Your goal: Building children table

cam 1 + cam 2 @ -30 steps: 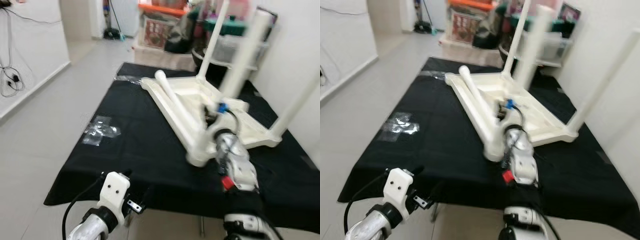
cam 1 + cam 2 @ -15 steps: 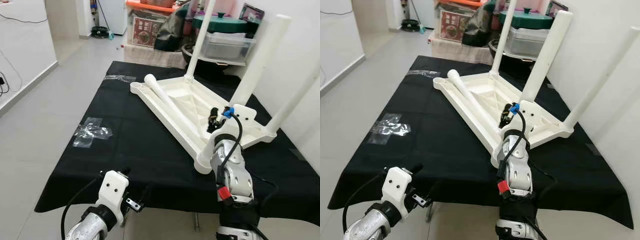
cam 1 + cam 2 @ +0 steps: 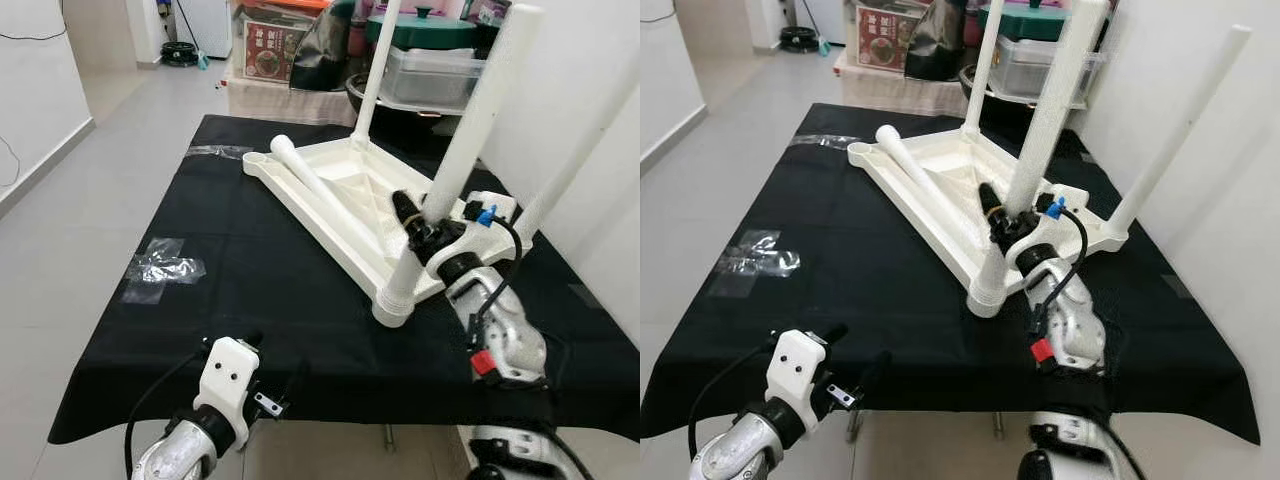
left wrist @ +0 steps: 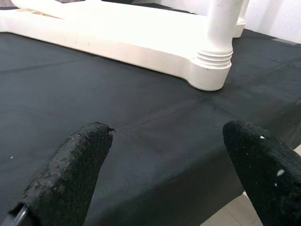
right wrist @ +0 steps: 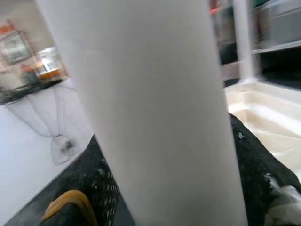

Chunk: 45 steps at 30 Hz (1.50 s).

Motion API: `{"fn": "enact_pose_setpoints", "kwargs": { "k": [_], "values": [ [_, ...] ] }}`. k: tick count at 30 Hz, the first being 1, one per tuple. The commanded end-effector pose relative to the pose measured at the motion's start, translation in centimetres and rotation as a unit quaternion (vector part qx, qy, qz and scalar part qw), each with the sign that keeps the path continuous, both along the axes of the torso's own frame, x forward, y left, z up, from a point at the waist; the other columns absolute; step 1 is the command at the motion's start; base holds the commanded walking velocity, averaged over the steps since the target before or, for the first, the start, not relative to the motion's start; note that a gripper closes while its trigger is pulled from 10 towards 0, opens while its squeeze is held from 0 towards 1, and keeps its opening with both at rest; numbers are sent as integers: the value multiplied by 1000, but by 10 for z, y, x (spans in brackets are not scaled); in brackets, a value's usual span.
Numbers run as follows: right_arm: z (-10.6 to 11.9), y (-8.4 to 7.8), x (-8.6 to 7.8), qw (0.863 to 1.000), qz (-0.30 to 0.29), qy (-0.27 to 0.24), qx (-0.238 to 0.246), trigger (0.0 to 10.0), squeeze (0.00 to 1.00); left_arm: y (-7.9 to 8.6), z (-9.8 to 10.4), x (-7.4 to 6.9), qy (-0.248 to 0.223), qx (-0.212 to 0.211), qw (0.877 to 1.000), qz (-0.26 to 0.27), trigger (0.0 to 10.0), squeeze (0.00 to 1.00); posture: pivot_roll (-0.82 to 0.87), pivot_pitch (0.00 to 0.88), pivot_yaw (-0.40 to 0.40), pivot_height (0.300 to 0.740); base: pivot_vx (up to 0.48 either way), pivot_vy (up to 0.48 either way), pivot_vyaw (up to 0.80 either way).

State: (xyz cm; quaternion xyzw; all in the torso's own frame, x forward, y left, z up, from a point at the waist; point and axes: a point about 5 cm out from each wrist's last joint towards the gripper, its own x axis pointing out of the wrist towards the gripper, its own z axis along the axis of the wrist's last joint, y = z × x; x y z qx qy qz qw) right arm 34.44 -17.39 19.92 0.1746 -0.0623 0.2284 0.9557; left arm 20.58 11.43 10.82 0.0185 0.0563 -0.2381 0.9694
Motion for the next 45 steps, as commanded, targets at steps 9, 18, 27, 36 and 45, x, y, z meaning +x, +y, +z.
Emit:
{"fn": "enact_pose_setpoints", "kwargs": {
  "k": [9,18,27,36,45],
  "values": [
    [-8,31,-23,909,409,-6,-75,10000,0,-2,-3,0,5,-7,1000,-2,10000,0,140,10,-139,740,0,0,0],
    [-2,46,6,945,314,-29,-89,0,0,-2,-3,-2,4,-7,1000,0,10000,0,143,9,-148,740,0,0,0],
    [-14,34,4,974,200,-5,-102,0,0,-3,-5,-3,6,-6,1000,-2,10000,0,140,0,-154,740,0,0,0],
    [-32,-13,-3,953,-273,98,-92,0,0,-2,-6,-2,8,-5,1000,-7,10000,0,127,0,-137,740,0,0,0],
    [-46,27,-25,917,-366,152,-45,2980,0,-2,-5,-1,4,-2,1000,-4,10000,0,135,0,-140,740,0,0,0]
  ]
}}
